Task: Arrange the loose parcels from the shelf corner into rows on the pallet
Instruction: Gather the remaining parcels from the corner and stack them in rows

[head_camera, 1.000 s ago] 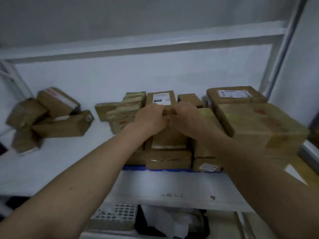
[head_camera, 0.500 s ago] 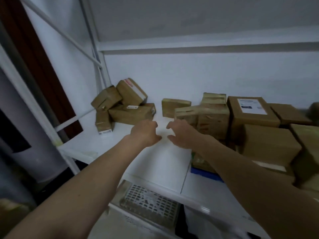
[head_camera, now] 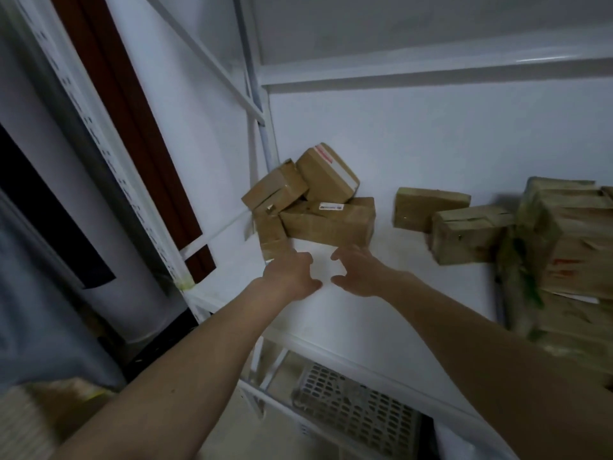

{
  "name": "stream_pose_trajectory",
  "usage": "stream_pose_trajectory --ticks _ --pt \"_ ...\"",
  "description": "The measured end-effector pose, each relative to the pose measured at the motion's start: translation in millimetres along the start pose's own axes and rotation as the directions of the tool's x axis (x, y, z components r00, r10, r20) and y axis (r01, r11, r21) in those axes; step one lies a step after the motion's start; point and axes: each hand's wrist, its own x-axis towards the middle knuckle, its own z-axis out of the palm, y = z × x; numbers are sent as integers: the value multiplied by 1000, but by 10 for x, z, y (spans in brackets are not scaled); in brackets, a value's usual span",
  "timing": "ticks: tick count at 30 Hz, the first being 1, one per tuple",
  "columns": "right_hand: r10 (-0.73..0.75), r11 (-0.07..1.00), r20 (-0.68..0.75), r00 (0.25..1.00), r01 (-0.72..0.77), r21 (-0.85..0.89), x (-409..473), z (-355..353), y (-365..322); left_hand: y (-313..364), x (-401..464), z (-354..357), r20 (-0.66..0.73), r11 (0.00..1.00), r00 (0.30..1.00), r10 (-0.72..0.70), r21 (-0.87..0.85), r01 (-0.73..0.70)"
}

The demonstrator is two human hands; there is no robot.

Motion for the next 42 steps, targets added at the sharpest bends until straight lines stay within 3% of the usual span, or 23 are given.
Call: stream_pose_trajectory --ticks 10,14,21,24,27,30,34,37,42 --pt "56 997 42 998 -54 -58 848 108 100 -468 691 -30 42 998 999 -27 -62 30" --pt "116 991 75 990 -110 -78 1246 56 366 -452 1138 -65 78 1000 997 -27 -11 28" --pt "175 981 64 983 -168 -98 1861 -59 766 -430 1845 -59 12 995 998 -64 -70 64" --pt "166 986 69 984 -167 14 2142 -73 768 -541 2066 -132 -103 978 985 -138 -173 118" --pt "180 942 101 979 -201 270 2384 -67 687 -654 2333 -312 -232 955 949 -215 -255 154" --pt "227 720 136 964 -261 643 2569 -76 560 -755 2631 -483 -262 914 927 -268 -372 159" --pt "261 443 216 941 -316 839 2883 -114 363 -885 2921 -550 -184 858 925 -334 -465 217" --pt "287 145 313 905 -364 920 3146 -69 276 -1006 3057 -524 -164 843 930 -329 -496 211" --pt "192 -226 338 921 -294 929 3345 152 111 -1052 3065 -444 -255 816 920 -299 -569 108"
